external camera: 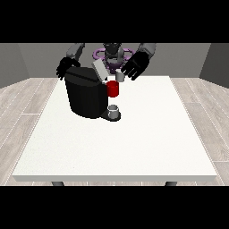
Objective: Insert the coffee pod into the coffee machine and close the lid
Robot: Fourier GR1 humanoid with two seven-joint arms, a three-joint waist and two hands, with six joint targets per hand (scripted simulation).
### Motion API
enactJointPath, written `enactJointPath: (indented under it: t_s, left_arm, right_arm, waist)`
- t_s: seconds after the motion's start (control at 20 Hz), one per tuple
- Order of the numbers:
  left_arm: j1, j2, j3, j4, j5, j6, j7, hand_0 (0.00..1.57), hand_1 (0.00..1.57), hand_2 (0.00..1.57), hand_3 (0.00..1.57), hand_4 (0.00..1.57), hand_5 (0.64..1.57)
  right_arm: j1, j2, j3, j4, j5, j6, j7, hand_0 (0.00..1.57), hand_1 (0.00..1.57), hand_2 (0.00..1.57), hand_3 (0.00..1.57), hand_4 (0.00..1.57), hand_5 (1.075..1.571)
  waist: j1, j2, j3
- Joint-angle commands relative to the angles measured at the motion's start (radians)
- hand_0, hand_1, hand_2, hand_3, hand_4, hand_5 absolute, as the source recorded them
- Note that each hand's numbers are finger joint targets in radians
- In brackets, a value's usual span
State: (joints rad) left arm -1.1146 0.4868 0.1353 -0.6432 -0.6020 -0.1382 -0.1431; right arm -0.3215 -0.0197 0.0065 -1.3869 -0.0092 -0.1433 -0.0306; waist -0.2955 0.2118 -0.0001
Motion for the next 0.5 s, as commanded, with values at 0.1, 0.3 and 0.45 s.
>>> enactJointPath:
  t_s: [0.1,0.3,0.45]
  left_arm:
    - [-0.062,-0.047,-0.011,0.001,-0.017,0.007,0.079,1.28,1.28,1.30,1.24,0.49,1.571]
    - [-0.094,-0.027,-0.015,0.000,-0.019,-0.036,0.058,1.29,1.29,1.32,1.22,0.50,1.571]
    - [-0.036,-0.057,-0.008,0.025,-0.031,0.043,0.042,1.33,1.33,1.34,1.23,0.50,1.571]
  right_arm:
    - [-0.002,-0.006,0.003,0.022,0.014,-0.012,-0.034,0.00,0.00,0.00,0.00,0.55,1.571]
    - [-0.071,-0.038,-0.057,0.031,-0.006,-0.028,0.009,0.00,0.00,0.00,0.00,0.48,1.571]
    - [-0.015,0.005,0.004,-0.031,0.021,-0.047,0.022,0.00,0.00,0.00,0.00,0.52,1.571]
  waist:
    - [-0.008,0.018,0.0006]
    - [0.014,0.036,0.0005]
    - [-0.016,0.029,0.0000]
